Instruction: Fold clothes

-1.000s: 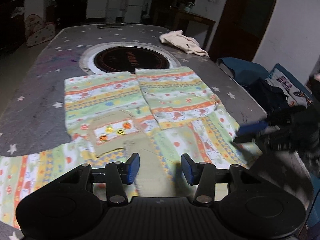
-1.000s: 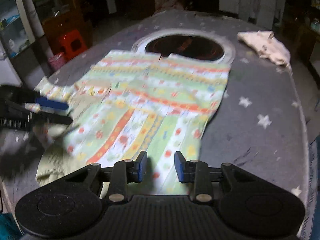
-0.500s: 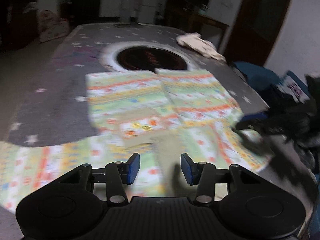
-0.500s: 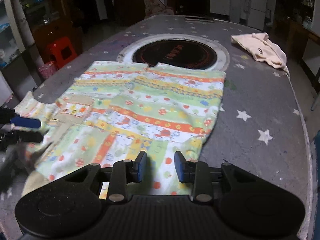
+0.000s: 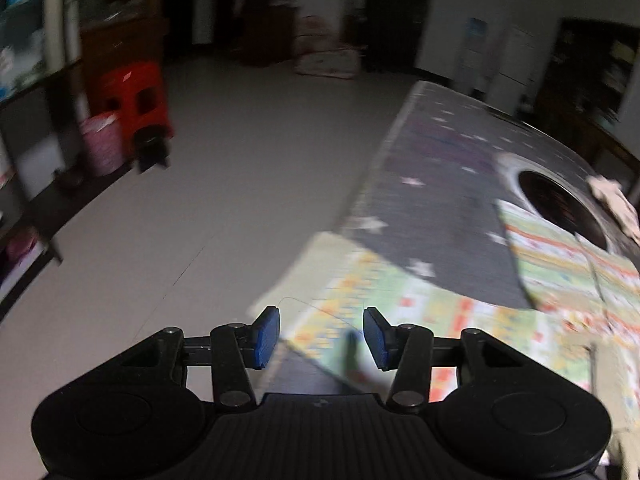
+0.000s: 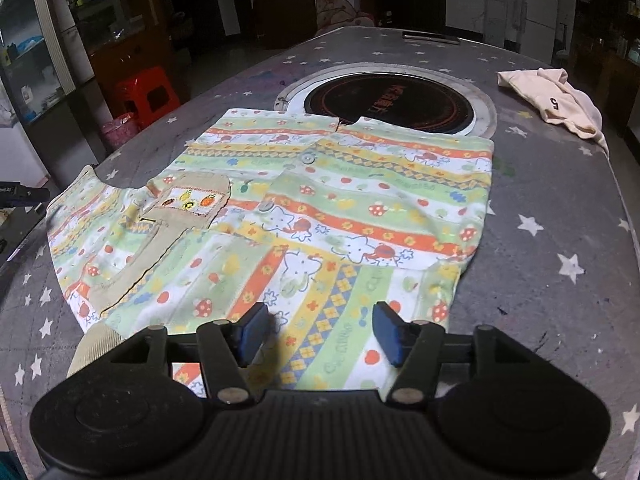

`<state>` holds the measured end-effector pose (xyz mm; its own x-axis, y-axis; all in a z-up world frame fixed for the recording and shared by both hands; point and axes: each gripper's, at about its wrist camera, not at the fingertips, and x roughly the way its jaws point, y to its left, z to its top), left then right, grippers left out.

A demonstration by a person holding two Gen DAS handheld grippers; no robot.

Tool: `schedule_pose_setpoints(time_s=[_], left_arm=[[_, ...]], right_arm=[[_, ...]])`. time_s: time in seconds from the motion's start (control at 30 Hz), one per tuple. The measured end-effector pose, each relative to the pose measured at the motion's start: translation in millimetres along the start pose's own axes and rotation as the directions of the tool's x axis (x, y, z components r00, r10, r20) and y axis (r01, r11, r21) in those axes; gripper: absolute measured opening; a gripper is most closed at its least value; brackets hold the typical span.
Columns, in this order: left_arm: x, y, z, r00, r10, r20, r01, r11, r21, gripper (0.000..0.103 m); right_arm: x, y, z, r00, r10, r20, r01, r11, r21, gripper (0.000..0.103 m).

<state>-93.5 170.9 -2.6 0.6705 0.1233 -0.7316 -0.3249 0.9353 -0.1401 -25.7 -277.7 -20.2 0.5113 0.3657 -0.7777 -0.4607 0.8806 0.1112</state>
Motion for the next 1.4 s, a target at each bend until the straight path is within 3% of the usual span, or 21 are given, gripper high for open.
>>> schedule_pose_setpoints(time_s=[0.17,0.37,0.47,0.53,0.73,0.8,0.9,1.03,1.2,1.4], left_arm=[[14,33,1,0.998,0.058,-0.02,-0.059,0.994,-0.089,0.051],[18,44,0,1.0,0.021,-0.009,-0.022,0.99,-0.14,0.049],[19,46,0,1.0,0.002,0.007,-0.001,0.988,-0.154,0.035],[13,41,2,1.0,-0.006,0.029,0.01,0.989,-0.145,0.016],[-6,22,9,0.994,-0.036,0.099,0.047,0.993,-0.112,0.009],[-21,5,15,0.987,-0.099,0.127,0.109,0.991,-0.078,0.009],[-44,-27,23,0.965,-0.208,0.158,0.213,0.977,-0.017,0.009],[-64,-79,31,0.916,-0.369,0.156,0.361,0.93,0.075,0.009],[-69,-146,29,0.845,-0.529,0.08,0.512,0.843,0.167,0.009],[-57,-210,8,0.778,-0.627,-0.037,0.619,0.754,0.223,0.009]], right_arm=[[1,3,0,1.0,0.0,-0.005,0.0,1.0,-0.01,0.066],[-1,2,-1,1.0,-0.002,-0.007,0.002,1.0,-0.008,0.067],[-1,2,-1,1.0,-0.004,-0.005,0.004,1.0,-0.005,0.067],[-2,1,-2,1.0,-0.005,-0.004,0.005,1.0,-0.002,0.067],[-5,1,-2,1.0,-0.01,0.004,0.01,1.0,0.002,0.067],[-6,0,-3,1.0,-0.01,0.003,0.01,1.0,0.004,0.067],[-6,-1,-3,1.0,-0.01,0.004,0.01,1.0,0.006,0.067],[-10,-1,-3,1.0,-0.006,0.017,0.006,1.0,0.01,0.067],[-16,-4,-5,1.0,-0.01,0.028,0.01,1.0,0.018,0.067],[-19,-8,-6,0.999,-0.019,0.032,0.018,0.999,0.031,0.067]])
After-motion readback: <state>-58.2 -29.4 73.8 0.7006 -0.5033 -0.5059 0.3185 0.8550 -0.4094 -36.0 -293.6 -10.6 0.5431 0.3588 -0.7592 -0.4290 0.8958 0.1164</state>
